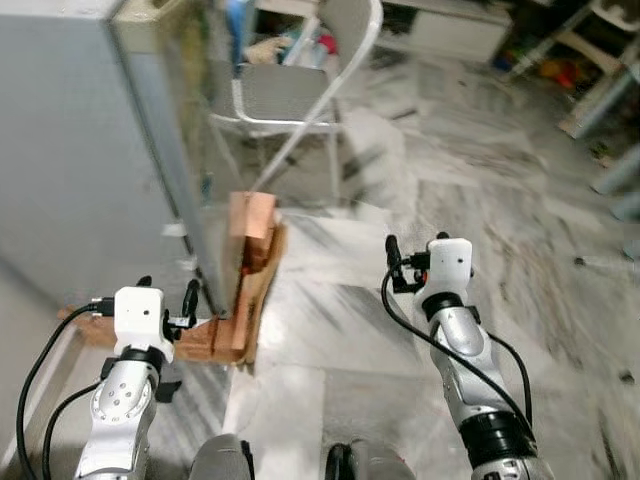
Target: Restocking fridge
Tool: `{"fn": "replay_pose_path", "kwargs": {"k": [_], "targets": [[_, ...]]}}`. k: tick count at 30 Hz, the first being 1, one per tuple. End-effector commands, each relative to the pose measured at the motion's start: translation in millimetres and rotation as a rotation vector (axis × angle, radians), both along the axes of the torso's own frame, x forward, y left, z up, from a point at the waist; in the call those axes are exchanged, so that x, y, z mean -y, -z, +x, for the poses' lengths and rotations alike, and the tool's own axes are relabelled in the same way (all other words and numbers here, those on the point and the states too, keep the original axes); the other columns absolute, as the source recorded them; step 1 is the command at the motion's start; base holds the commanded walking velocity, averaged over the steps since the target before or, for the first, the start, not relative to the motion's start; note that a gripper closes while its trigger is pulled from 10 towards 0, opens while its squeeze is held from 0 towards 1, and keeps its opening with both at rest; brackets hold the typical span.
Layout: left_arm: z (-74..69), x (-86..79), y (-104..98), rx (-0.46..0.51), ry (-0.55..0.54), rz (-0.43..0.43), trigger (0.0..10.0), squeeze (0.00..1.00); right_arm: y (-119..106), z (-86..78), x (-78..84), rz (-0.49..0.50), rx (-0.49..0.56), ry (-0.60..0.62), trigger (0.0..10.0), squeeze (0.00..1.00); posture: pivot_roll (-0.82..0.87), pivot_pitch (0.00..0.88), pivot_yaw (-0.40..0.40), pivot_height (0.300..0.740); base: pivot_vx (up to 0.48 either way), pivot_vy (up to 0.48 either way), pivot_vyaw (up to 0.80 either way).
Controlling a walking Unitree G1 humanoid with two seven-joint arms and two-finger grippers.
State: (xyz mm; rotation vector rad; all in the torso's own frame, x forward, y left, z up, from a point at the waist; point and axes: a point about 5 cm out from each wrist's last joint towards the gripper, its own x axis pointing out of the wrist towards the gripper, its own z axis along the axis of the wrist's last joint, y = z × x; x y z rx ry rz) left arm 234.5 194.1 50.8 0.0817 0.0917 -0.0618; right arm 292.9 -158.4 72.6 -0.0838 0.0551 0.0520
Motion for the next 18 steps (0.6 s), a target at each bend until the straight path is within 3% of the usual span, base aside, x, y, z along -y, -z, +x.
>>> {"fn": "replay_pose_path", "kwargs": {"k": [1, 5, 9, 15, 18], "targets": [[-1.9, -1.1, -1.6, 0.008, 0.007, 0.004, 10.0, 0.0, -3.1, 1.2, -0.1, 0.004, 0.008, 0.005, 10.0, 0.0, 0.15, 0.101, -0.074, 0.74, 0.337, 0.0, -0.8], [-2.8, -1.6, -2.3, 0.013, -0.002, 0.001, 10.0, 0.0, -3.0, 1.6, -2.0, 0.005, 0.007, -0.002, 10.0, 0.0, 0.15, 0.111, -0.08, 0.74, 0.342, 0.0, -0.8], [-2.7, -6.5, -3.6, 0.031, -0.047, 0.002, 10.0, 0.0, -3.9, 2.3, -3.2, 0.005, 0.01, -0.013, 10.0, 0.0, 0.15, 0.117, -0.089, 0.74, 0.3, 0.0, 0.0], [2.0, -12.2, -5.9, 0.046, -0.092, -0.001, 10.0, 0.0, -4.3, 3.3, -3.7, 0.001, 0.007, -0.024, 10.0, 0.0, 0.15, 0.121, -0.095, 0.74, 0.269, 0.273, 0.0], [3.0, -14.8, -6.0, 0.043, -0.109, 0.005, 10.0, 0.0, -4.4, 3.7, -3.8, 0.002, 0.007, -0.026, 10.0, 0.0, 0.15, 0.122, -0.095, 0.74, 0.0, 0.19, 0.0]]}}
